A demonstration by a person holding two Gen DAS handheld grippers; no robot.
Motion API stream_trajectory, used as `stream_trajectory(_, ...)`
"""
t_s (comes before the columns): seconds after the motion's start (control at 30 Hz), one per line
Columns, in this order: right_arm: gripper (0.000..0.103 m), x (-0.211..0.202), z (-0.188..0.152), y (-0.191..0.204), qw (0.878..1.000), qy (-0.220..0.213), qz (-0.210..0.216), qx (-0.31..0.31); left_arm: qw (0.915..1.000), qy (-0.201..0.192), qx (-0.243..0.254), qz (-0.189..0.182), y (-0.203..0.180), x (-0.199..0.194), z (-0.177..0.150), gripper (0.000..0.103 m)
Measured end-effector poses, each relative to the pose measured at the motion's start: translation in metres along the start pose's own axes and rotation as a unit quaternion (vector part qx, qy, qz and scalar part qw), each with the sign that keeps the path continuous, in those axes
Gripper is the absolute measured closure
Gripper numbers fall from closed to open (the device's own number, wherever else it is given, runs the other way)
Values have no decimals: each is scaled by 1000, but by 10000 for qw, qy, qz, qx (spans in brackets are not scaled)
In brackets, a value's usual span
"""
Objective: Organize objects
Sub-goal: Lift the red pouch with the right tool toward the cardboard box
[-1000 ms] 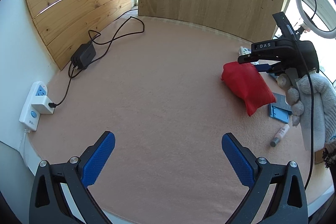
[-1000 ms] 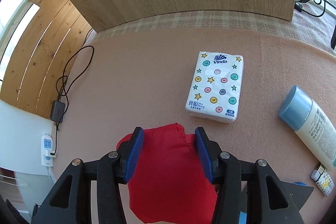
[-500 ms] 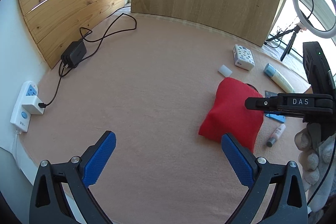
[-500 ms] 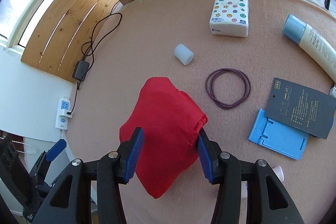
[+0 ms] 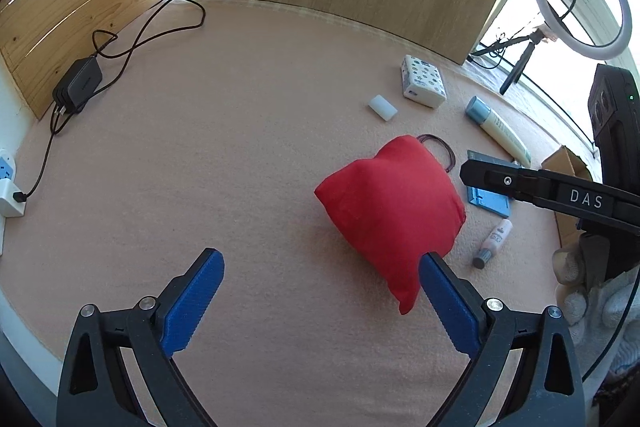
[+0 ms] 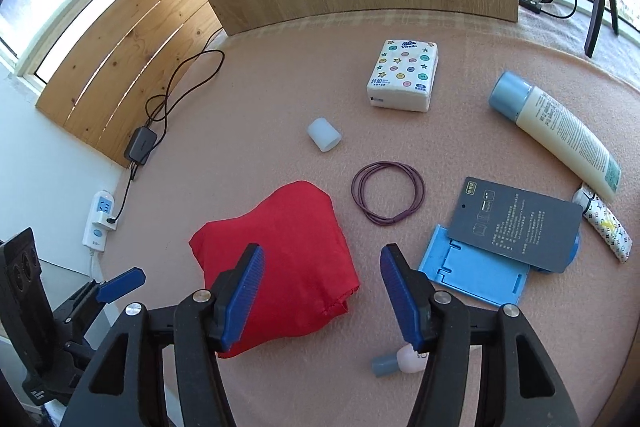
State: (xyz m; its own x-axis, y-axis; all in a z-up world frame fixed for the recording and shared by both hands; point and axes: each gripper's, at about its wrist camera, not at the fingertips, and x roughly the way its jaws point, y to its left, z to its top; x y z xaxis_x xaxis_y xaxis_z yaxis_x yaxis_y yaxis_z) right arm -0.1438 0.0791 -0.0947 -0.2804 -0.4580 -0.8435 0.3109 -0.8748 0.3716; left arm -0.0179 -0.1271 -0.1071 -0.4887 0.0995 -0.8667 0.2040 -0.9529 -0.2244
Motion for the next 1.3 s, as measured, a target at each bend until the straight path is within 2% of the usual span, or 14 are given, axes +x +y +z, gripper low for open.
stream_trajectory(0.2,41,16,10,14,9989,136,-126,-426,9994,139,-14,-305,-10,19,3,3)
stream_trajectory(0.33,40,30,13,17,9980,354,-20,-529,9979,277,-54,-583,-15,31,4,6)
stream_trajectory(0.5,40,41,12,18,9969,585,120,-517,9978,325,-15,-570,-20,41,4,14)
stream_trajectory(0.57,40,42,10,20,9962,666,191,-531,9977,374,17,-557,-20,44,3,24)
stream_trajectory(0.7,42,42,5,24,9957,714,267,-524,9966,402,-8,-713,-20,48,2,36)
stream_trajectory(0.77,49,41,2,25,9957,708,360,-470,9961,408,37,-782,-22,48,1,44)
stream_trajectory(0.87,53,37,-4,27,9956,690,462,-443,9955,418,172,-829,-30,49,-1,50)
stream_trajectory(0.97,53,31,-10,25,9959,651,499,-387,9965,332,299,-709,-38,46,-2,50)
stream_trajectory(1.1,54,19,-17,13,9961,572,657,-112,9961,302,304,-771,-43,42,-3,50)
stream_trajectory(1.3,55,-23,-27,4,9977,195,639,-119,9952,-4,485,-849,-69,16,1,50)
